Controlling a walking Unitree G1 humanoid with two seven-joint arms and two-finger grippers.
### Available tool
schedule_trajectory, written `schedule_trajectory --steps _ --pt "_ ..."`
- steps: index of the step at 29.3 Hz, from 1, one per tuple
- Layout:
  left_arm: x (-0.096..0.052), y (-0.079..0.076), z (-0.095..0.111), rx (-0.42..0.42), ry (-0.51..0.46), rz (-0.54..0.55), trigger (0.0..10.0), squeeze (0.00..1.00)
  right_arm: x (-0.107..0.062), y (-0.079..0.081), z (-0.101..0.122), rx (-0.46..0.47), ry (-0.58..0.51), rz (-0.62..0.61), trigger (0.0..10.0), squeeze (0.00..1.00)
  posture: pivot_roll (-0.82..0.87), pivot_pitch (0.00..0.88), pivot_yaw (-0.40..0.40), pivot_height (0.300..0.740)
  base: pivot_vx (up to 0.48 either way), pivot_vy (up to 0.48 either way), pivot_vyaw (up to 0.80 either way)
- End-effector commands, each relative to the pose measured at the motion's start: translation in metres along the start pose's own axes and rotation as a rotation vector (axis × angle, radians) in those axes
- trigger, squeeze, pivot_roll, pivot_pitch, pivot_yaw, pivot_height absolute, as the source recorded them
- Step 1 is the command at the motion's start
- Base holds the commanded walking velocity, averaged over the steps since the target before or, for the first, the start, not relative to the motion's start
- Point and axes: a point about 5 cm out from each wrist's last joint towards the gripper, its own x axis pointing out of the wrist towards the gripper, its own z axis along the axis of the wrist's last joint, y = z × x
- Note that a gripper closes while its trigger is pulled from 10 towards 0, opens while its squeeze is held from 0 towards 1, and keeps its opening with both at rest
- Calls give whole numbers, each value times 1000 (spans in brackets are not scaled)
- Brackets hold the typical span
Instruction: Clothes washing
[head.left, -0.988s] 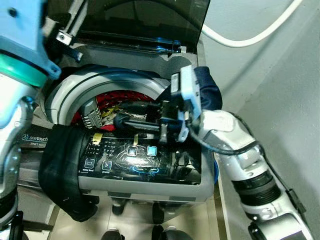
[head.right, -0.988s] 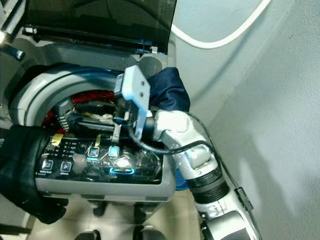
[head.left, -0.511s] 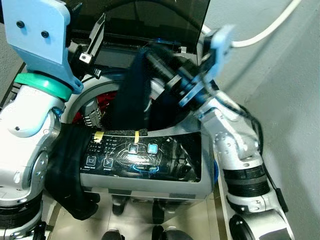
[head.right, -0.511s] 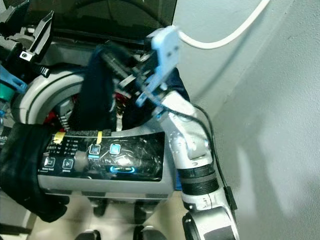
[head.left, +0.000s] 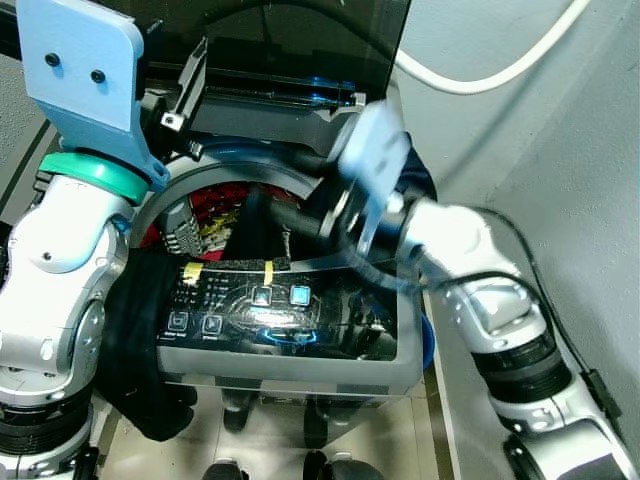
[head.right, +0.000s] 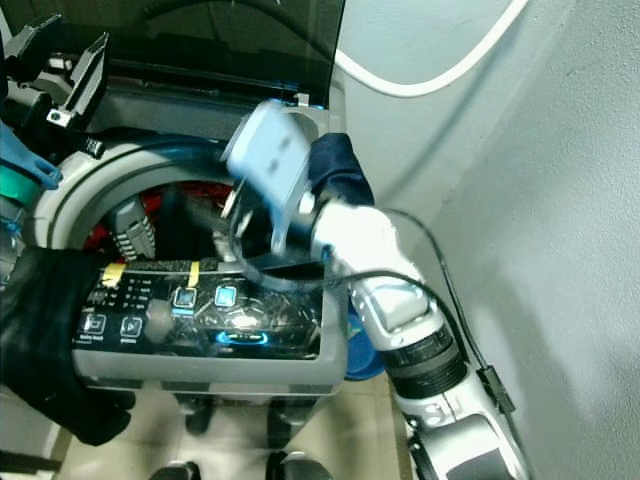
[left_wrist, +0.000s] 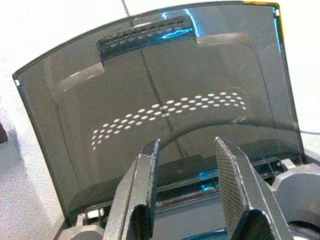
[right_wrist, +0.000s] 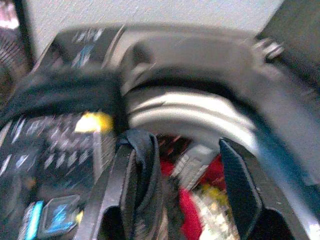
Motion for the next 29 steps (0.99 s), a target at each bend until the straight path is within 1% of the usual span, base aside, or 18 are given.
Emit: schedule_trajectory --steps 1,7,8,9,10,14,16,17,18,19,21,22,23,25,26,27,28,29 --pt "-2 1 0 7 1 -5 10000 0 1 1 -2 -34 30 21 10000 1000 130 86 -4 740 0 0 0" --pt "0 0 1 7 -5 -9 10000 0 5 -11 1 -91 56 -42 10000 1000 136 91 3 740 0 0 0" --pt "0 0 1 9 -4 -12 10000 0 -1 -19 5 -100 50 -80 10000 0 140 97 12 740 0 0 0" --pt "0 1 1 11 -3 -15 10000 0 -7 -24 7 -111 47 -104 10000 0 140 98 15 740 0 0 0" --pt "0 1 1 11 -3 -15 10000 0 -7 -24 7 -111 47 -104 10000 0 140 98 15 740 0 0 0" --pt "1 0 1 16 0 -26 10000 0 -36 -31 9 -150 71 -93 10000 0 139 106 24 740 0 0 0" --pt "1 0 1 16 1 -28 10000 0 -51 -35 7 -192 107 -93 10000 0 135 108 26 740 0 0 0" --pt "1 0 0 15 3 -29 10000 0 -60 -39 11 -173 67 -114 10000 0 130 110 27 740 0 0 0" --pt "1 0 0 15 3 -29 10000 0 -60 -39 11 -173 67 -114 10000 0 130 110 27 740 0 0 0" --pt "1 0 0 14 4 -29 10000 0 -65 -41 15 -157 34 -130 10000 0 129 110 27 740 0 0 0" --pt "1 0 -1 9 5 -30 10000 0 -77 -50 30 -94 -99 -208 10000 0 126 114 28 740 0 0 0" --pt "1 0 -1 9 5 -30 10000 0 -77 -50 30 -94 -99 -208 10000 0 126 114 28 740 0 0 0" --pt "1 -1 -1 5 5 -30 10000 0 -82 -56 38 -56 -180 -270 10000 0 122 114 29 740 0 0 0" --pt "1 -1 -1 1 7 -31 10000 0 -100 -72 59 48 -423 -471 10000 0 123 117 33 740 0 0 0" --pt "1 -1 -1 1 7 -31 10000 0 -100 -72 59 48 -423 -471 10000 0 123 117 33 740 0 0 0" --pt "0 -1 -2 0 9 -30 10000 0 -108 -77 66 103 -523 -545 10000 0 123 117 34 740 0 0 0" --pt "0 -1 -2 0 9 -30 10000 0 -108 -77 66 103 -523 -545 10000 0 123 117 34 740 0 0 0" --pt "0 0 -2 1 11 -30 10000 0 -116 -81 71 148 -616 -600 10000 0 126 118 37 740 0 0 0"
